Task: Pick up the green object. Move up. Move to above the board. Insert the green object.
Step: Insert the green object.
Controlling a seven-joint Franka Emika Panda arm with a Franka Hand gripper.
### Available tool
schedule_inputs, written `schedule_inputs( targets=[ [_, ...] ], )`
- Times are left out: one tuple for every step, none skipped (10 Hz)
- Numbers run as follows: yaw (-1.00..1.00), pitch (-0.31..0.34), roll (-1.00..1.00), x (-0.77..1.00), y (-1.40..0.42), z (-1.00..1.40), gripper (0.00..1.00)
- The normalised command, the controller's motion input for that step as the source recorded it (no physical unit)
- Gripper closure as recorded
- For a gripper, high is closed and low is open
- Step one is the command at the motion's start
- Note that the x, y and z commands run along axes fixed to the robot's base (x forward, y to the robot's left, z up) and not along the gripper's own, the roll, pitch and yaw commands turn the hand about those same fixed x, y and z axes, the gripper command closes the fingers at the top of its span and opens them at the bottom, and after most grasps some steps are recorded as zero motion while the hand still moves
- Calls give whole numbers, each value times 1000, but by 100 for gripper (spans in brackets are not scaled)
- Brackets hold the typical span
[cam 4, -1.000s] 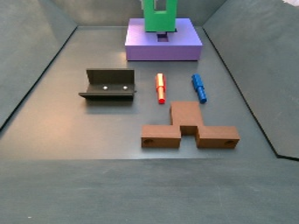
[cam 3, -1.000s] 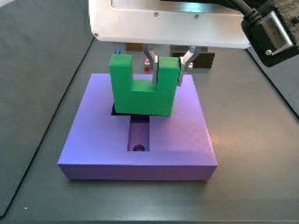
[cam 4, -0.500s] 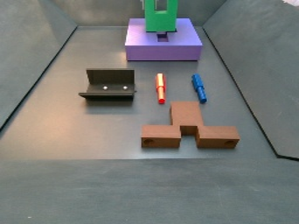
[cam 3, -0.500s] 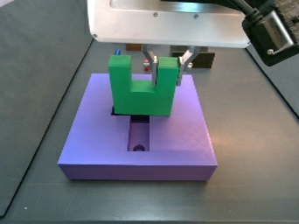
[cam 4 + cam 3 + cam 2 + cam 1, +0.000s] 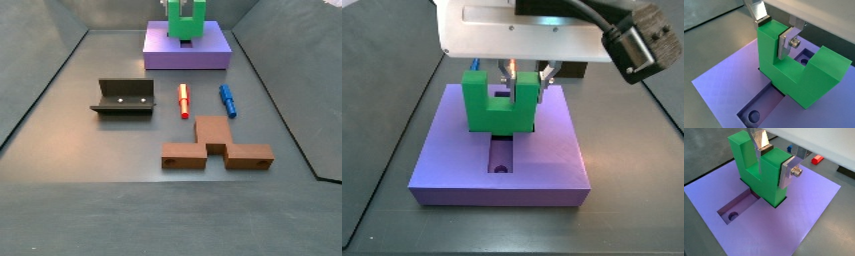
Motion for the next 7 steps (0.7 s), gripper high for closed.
schedule_inputs(
  targets=[
    [0, -3, 0, 0, 0, -526, 100],
    [0, 0, 54, 0, 0, -711, 100],
    [0, -10, 74, 0, 0, -969, 100],
    [-60, -3, 54, 6, 0, -1000, 100],
    [-51, -4, 93, 0, 0, -1000, 100],
    [-14, -33, 114, -9, 0, -757, 100],
    [0, 0, 0, 0, 0, 0, 100]
  ],
)
